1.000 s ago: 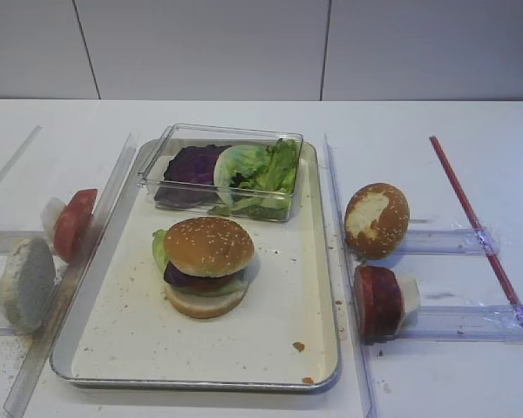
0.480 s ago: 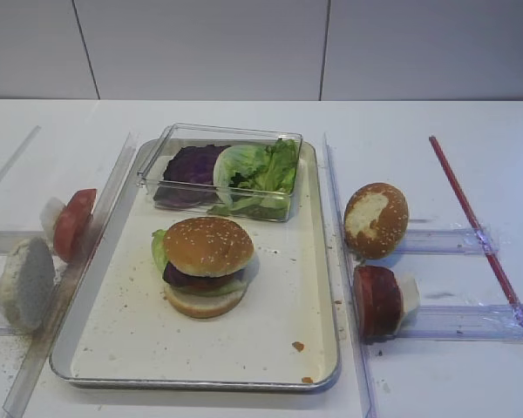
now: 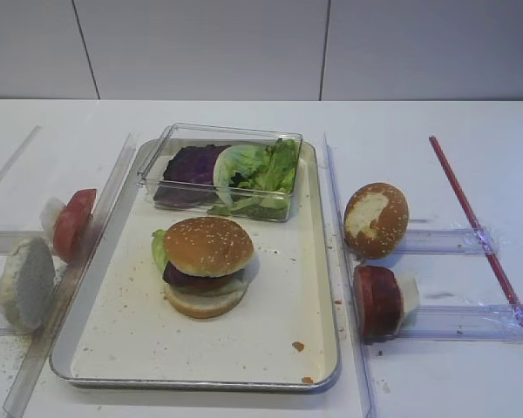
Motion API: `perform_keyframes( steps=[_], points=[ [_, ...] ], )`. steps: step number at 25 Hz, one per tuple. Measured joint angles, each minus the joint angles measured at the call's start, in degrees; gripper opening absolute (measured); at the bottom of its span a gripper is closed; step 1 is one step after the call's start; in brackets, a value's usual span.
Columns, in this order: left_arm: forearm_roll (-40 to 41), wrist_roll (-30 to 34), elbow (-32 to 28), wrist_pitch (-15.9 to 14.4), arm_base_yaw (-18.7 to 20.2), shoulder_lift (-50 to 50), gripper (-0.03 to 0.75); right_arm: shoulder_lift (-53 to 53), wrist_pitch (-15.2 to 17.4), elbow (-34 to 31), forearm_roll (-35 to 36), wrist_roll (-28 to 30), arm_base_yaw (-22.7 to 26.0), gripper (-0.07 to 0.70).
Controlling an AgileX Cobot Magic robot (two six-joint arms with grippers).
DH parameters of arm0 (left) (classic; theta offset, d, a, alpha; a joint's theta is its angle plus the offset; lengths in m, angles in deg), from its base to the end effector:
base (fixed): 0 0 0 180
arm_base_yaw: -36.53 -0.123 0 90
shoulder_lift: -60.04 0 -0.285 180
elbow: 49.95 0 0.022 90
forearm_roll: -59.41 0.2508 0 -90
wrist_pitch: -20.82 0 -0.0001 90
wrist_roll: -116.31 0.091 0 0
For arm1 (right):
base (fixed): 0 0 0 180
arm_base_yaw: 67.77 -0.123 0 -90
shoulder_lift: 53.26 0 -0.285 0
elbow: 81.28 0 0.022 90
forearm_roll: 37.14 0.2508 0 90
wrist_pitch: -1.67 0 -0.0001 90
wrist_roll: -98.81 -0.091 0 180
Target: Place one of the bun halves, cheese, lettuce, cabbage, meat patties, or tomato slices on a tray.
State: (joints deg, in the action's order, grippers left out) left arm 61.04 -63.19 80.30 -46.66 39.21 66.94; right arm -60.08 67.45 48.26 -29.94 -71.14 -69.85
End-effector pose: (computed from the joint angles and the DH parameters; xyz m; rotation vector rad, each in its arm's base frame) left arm -0.0102 0.0029 0.2624 0.0568 2.1654 0.0129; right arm -0.0084 0.0101 0.2617 -0.2375 2.1282 0.0718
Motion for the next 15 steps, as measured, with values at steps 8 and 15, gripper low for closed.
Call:
perform_keyframes(
  steps=[8, 15],
  points=[
    [0.0, 0.0, 0.0, 0.0, 0.0, 0.0, 0.358, 0.0, 0.0, 0.0, 0.0, 0.0, 0.0, 0.447],
    [0.0, 0.0, 0.0, 0.0, 0.0, 0.0, 0.358, 0.0, 0.0, 0.0, 0.0, 0.0, 0.0, 0.446]
  ],
)
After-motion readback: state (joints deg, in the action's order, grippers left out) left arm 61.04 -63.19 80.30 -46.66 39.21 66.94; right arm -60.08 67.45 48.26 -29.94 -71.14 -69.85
